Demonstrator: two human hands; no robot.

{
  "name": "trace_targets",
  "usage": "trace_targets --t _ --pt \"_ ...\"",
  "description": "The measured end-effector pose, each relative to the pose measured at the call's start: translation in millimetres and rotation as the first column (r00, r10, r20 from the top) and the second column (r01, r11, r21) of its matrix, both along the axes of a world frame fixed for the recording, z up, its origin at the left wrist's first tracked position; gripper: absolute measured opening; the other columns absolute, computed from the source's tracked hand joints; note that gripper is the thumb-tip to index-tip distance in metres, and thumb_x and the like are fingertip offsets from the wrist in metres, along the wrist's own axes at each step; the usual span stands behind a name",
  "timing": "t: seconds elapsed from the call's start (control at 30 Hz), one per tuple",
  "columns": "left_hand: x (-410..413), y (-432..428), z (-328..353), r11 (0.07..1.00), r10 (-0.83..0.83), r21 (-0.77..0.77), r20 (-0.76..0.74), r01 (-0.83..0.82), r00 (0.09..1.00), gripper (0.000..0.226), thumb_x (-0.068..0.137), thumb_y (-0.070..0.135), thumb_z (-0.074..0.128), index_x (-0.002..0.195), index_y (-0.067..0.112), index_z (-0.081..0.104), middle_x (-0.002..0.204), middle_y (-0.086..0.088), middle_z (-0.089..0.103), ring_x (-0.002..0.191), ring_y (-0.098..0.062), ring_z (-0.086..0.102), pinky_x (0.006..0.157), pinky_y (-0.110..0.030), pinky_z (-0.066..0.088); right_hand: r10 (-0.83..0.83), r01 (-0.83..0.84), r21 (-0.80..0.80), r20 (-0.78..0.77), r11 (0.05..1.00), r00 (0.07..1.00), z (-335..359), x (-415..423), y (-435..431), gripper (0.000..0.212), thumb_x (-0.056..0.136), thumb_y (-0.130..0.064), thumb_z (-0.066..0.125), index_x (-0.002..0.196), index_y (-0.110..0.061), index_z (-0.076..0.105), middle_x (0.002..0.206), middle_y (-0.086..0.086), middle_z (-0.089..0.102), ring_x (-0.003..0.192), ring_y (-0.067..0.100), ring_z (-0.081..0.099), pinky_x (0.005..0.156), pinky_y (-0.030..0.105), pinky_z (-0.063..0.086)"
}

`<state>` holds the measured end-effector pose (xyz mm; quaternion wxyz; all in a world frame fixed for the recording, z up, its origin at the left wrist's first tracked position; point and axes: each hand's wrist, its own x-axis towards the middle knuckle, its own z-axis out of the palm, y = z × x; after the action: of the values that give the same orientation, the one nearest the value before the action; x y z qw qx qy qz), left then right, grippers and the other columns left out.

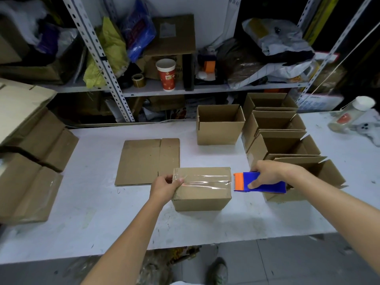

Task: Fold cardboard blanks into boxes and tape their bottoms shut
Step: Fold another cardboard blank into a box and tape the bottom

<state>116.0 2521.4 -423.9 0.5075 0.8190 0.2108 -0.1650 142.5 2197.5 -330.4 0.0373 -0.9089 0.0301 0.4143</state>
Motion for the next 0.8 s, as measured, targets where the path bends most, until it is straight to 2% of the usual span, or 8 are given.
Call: trace_targets --t 0.13,0.33,0.4,0.47,0.53,0.6,0.73,0.8 --pt "-1.3 0.4 0.1 1.0 -0.008 -0.016 0.001 0.008 1.0 0.035 0.084 0.038 0.078 0.109 0.015 0.07 0.099 0.004 0.071 0.096 -0.018 0.066 0.09 -0.039 0.056 0.037 -0.038 0.025 0.051 0.999 0.998 -7.0 -4.9 6.7 0.071 0.086 -0.05 0.072 0.144 -0.022 0.043 0.135 -0.002 0.056 0.116 0.022 0.055 0.085 0.031 0.051" --pt "0.0 0.5 5.5 0.999 -0.043 0.005 -0.019 0.043 0.999 0.04 0.084 0.043 0.077 0.112 0.017 0.069 0.102 0.003 0.071 0.093 -0.015 0.066 0.089 -0.038 0.057 0.149 -0.137 -0.063 0.256 0.989 0.955 -37.7 -25.2 20.1 0.054 0.088 -0.059 0.063 0.129 -0.026 0.052 0.118 -0.004 0.065 0.102 0.015 0.061 0.071 0.027 0.051" --pt "-1.0 1.5 6.3 0.998 -0.06 0.028 -0.041 0.061 0.997 0.05 0.083 0.045 0.077 0.122 0.017 0.064 0.112 0.0 0.069 0.098 -0.017 0.065 0.092 -0.04 0.056 0.095 -0.086 -0.048 0.267 0.995 0.959 -54.0 -34.0 23.6 0.05 0.087 -0.059 0.063 0.122 -0.025 0.054 0.113 -0.004 0.067 0.096 0.015 0.062 0.073 0.029 0.054" --pt "4.7 2.1 13.9 0.99 -0.123 0.057 -0.063 0.127 0.99 0.067 0.084 0.039 0.077 0.141 0.019 0.048 0.128 -0.005 0.06 0.113 -0.023 0.06 0.098 -0.041 0.052 0.018 -0.014 -0.018 0.245 1.0 0.969 -60.9 -37.5 23.4 0.049 0.087 -0.059 0.063 0.12 -0.024 0.053 0.112 -0.004 0.067 0.095 0.015 0.063 0.078 0.031 0.056" --pt "21.0 -2.2 26.8 0.934 -0.29 0.206 -0.038 0.292 0.956 0.081 0.086 0.026 0.076 0.153 0.024 0.031 0.148 -0.007 0.044 0.13 -0.028 0.049 0.106 -0.041 0.044 -0.062 0.059 0.019 0.228 0.998 0.972 -60.5 -38.4 20.9 0.05 0.088 -0.057 0.063 0.123 -0.023 0.052 0.114 -0.004 0.065 0.097 0.016 0.062 0.08 0.031 0.055" --pt "39.4 -14.2 41.2 0.824 -0.48 0.332 -0.022 0.459 0.877 0.083 0.086 0.016 0.072 0.155 0.028 0.027 0.157 -0.003 0.032 0.139 -0.028 0.04 0.111 -0.042 0.039 -0.131 0.122 0.055 0.234 0.991 0.963 -60.9 -38.9 17.7 0.051 0.09 -0.055 0.063 0.127 -0.022 0.05 0.118 -0.002 0.064 0.099 0.017 0.061 0.079 0.03 0.053" --pt "54.8 -40.7 48.5 0.606 -0.7 0.344 -0.197 0.717 0.686 0.082 0.081 0.045 0.077 0.151 0.033 0.037 0.156 0.003 0.038 0.141 -0.024 0.038 0.116 -0.045 0.033 -0.216 0.196 0.104 0.251 0.975 0.944 -65.0 -43.6 12.8 0.058 0.089 -0.056 0.064 0.134 -0.021 0.048 0.122 -0.003 0.063 0.101 0.017 0.062 0.08 0.031 0.054" --pt "55.4 -42.0 48.7 0.608 -0.679 0.298 -0.286 0.736 0.677 0.083 0.077 0.052 0.078 0.149 0.033 0.041 0.151 0.002 0.045 0.133 -0.025 0.046 0.111 -0.043 0.04 -0.267 0.235 0.152 0.25 0.96 0.931 -67.0 -46.3 10.4 0.062 0.089 -0.055 0.065 0.137 -0.02 0.047 0.124 -0.002 0.062 0.101 0.018 0.062 0.08 0.03 0.054"
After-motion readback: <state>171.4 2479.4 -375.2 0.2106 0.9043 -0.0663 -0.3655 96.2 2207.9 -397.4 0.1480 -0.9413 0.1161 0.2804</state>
